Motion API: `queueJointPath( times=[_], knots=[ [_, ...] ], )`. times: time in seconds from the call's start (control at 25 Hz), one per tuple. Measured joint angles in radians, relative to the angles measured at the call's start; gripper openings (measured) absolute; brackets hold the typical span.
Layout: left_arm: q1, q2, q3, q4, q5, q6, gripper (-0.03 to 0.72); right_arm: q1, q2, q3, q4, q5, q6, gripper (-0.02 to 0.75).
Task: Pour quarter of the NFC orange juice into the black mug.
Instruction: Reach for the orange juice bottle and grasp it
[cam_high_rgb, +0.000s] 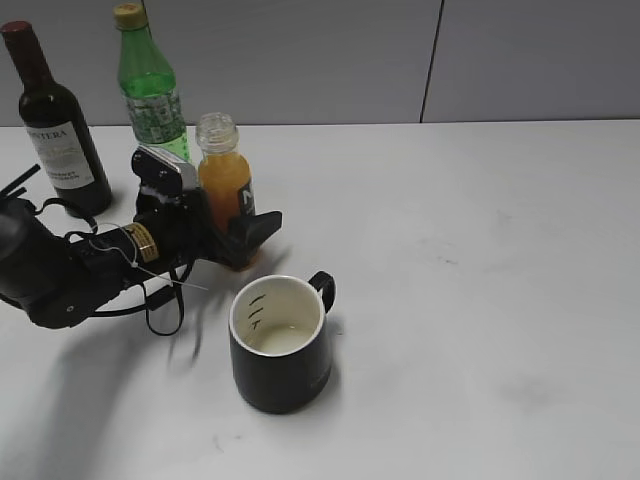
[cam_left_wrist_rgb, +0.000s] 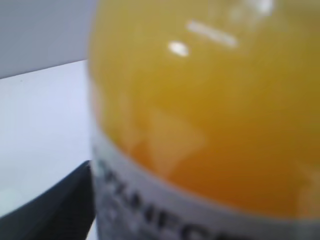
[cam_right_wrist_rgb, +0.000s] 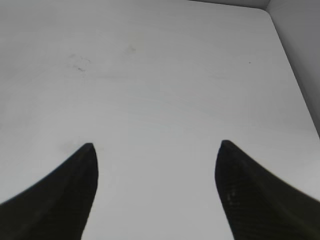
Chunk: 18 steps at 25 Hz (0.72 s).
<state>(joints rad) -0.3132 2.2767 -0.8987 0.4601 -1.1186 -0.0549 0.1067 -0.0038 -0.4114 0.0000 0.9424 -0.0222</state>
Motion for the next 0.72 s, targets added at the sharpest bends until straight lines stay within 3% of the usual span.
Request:
queueJointPath(
  times=[0.28, 0.72],
  knots=[
    [0.0, 0.0, -0.01, 0.018, -0.001, 0.003, 0.47, 0.0, 0.0, 0.0, 0.0, 0.0, 0.0, 0.556],
    [0.0, 0.005, -0.01, 0.023, -0.017, 0.004, 0.471, 0.0, 0.0, 0.0, 0.0, 0.0, 0.0, 0.556]
  ],
)
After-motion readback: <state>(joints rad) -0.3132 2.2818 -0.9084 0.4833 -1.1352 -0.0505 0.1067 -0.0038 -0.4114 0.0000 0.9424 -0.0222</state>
